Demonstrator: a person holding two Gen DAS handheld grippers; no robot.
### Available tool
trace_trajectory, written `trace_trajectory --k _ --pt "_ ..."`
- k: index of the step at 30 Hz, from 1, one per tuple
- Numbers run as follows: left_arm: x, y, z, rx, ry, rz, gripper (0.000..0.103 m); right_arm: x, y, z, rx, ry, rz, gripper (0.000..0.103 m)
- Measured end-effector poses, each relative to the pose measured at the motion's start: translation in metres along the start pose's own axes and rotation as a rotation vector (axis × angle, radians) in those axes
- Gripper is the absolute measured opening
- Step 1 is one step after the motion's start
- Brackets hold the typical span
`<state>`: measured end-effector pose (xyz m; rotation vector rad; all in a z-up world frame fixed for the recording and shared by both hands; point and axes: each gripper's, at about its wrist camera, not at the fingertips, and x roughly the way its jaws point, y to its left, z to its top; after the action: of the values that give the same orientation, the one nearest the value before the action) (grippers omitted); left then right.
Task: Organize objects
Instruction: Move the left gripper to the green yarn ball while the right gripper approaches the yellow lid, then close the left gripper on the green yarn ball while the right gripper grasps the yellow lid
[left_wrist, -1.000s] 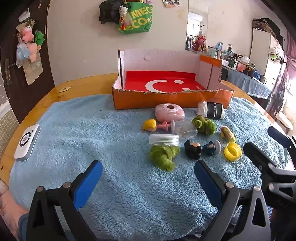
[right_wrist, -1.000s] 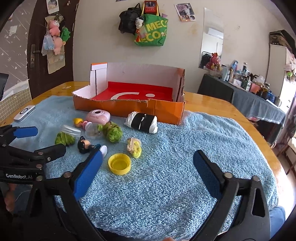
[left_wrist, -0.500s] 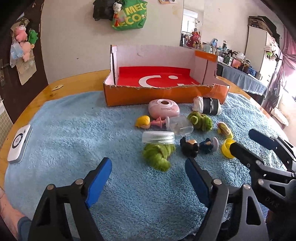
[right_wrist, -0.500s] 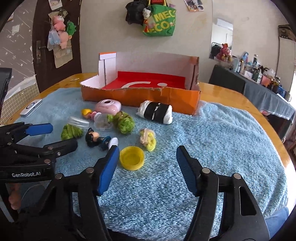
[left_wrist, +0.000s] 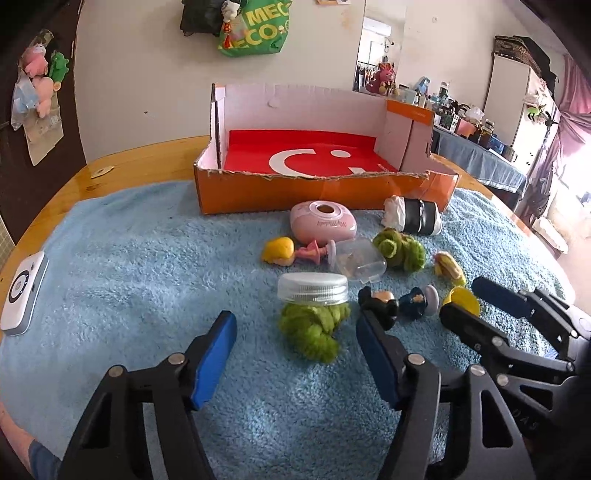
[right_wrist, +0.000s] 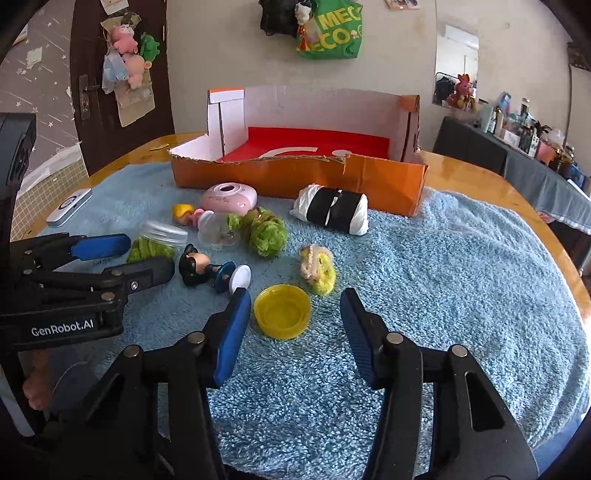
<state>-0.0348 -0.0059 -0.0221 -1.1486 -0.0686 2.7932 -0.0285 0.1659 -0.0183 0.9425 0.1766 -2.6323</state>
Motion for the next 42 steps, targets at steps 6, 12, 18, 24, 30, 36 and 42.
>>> trace_trajectory --k 6,12,18,24,30,36,42 --pt "0.002 0.000 0.003 -0.002 -0.003 -0.004 0.058 0.003 0.001 -0.001 -0.004 0.007 0.004 0.036" --pt "0.001 0.000 0.003 0.001 -0.006 -0.013 0.043 0.003 0.001 0.000 -0.004 0.010 0.011 0.029" --pt "-0.005 -0.001 0.002 0.001 -0.012 -0.028 0.036 -0.003 0.000 0.002 0.003 -0.008 0.015 0.029" --pt "-0.016 -0.004 0.004 0.009 -0.036 -0.031 0.036 -0.011 -0.001 0.007 0.007 -0.037 0.018 0.029" --pt "-0.023 -0.006 0.008 0.011 -0.051 -0.026 0.036 -0.015 -0.001 0.013 0.008 -0.050 0.030 0.029" --pt "-0.024 -0.006 0.010 0.014 -0.053 -0.011 0.036 -0.016 -0.001 0.016 0.009 -0.057 0.034 0.029" --pt "-0.022 -0.002 -0.001 -0.012 -0.004 -0.060 0.036 -0.013 0.000 0.013 0.007 -0.037 0.044 0.029"
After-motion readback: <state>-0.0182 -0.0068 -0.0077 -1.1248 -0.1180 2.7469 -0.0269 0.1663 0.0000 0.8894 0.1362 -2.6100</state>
